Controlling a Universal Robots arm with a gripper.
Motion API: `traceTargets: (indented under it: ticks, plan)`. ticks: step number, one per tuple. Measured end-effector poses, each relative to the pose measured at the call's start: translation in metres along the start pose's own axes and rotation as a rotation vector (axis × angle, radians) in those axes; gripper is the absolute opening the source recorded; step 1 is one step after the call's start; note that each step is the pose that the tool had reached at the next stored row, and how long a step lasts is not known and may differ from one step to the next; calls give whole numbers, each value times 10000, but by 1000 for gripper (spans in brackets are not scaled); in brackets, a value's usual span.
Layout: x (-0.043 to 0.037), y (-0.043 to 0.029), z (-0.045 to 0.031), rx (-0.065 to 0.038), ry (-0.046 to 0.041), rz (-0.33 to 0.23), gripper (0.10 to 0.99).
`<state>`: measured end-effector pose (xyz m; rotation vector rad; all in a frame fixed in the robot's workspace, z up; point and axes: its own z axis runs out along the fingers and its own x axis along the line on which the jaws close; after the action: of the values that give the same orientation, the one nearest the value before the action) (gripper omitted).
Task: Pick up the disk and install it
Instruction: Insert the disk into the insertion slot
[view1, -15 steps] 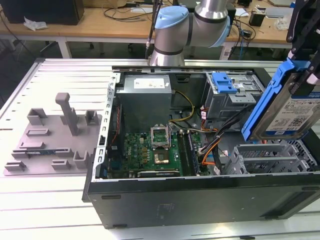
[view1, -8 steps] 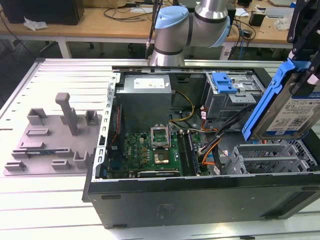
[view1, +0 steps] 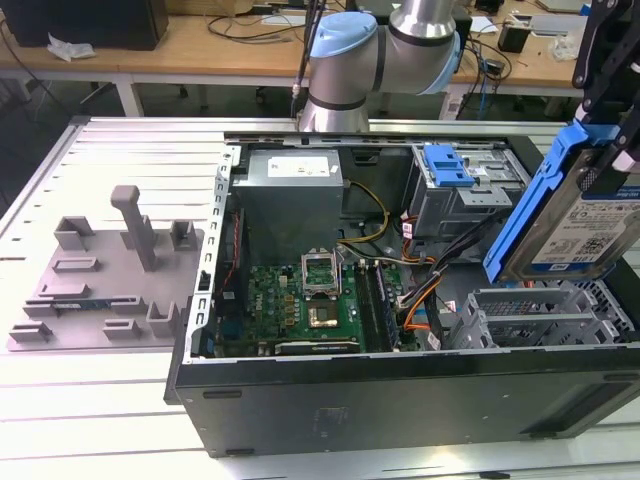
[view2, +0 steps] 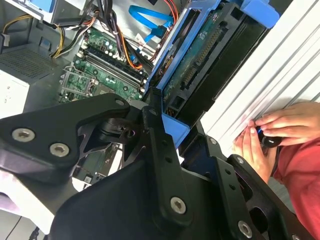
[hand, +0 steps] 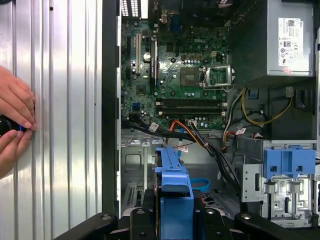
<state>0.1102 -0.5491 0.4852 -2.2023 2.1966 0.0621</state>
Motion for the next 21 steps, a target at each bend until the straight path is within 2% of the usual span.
traceTargets:
  ticks: [5,21]
  plan:
    - [2,0,33,1,2,0,365]
    - [13,-4,70,0,0,0,365]
